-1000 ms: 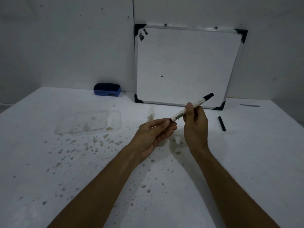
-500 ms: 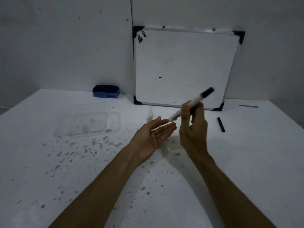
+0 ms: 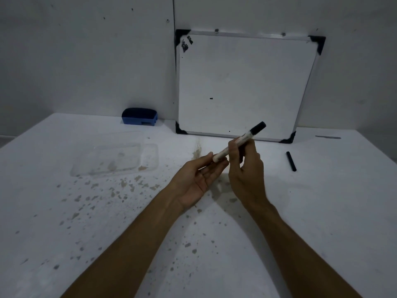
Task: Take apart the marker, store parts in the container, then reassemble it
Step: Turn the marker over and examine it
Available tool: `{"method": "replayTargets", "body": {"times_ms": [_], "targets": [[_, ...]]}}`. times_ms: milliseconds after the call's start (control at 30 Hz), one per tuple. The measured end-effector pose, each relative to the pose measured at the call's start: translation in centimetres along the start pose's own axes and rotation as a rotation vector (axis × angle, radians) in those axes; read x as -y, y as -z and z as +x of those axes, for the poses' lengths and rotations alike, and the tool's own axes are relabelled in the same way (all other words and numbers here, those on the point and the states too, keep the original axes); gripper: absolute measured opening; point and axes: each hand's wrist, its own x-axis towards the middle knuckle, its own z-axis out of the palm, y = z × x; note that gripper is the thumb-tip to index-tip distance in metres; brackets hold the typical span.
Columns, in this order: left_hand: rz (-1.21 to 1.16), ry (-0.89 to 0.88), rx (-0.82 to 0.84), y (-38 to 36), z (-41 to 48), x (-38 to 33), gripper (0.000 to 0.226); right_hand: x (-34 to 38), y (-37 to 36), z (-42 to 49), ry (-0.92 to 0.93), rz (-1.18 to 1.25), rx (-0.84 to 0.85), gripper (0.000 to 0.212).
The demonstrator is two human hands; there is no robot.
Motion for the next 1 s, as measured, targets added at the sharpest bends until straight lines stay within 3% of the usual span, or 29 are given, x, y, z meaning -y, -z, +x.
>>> {"method": "replayTargets", "body": {"times_ms": [133,233,300,400,500,1000], "targets": [[-0.007,0.005,-0.008,-0.2,0.0,0.1,0.033,0.8,0.4,0.0,-0.022,0.125,-0.008,0.019],[-0.024,0.027,0.014,-0.3,-0.1,0.1,0.041,0.4,0.4,0.3,-0.187,0.218,0.066,0.026],[-0.046,0.044,0.008,-0.2,-0.1,0.1,0.045,0.1,0.4,0.5,-0.196,0.199,0.040,0.024],[-0.078,0.030,0.020,-0.2,-0.2,0.1,0.038,-0.2,0.4,0.6,-0.195,0.164,0.057,0.024],[-0.063,0.032,0.023,-0.2,-0.1,0.1,0.035,0.0,0.4,0.6,-0.275,0.276,0.084,0.026],[-0.084,0.036,0.022,0.2,0.1,-0.1,0.033,0.3,1.1,1.0,-0.304,0.274,0.094,0.023]]}}
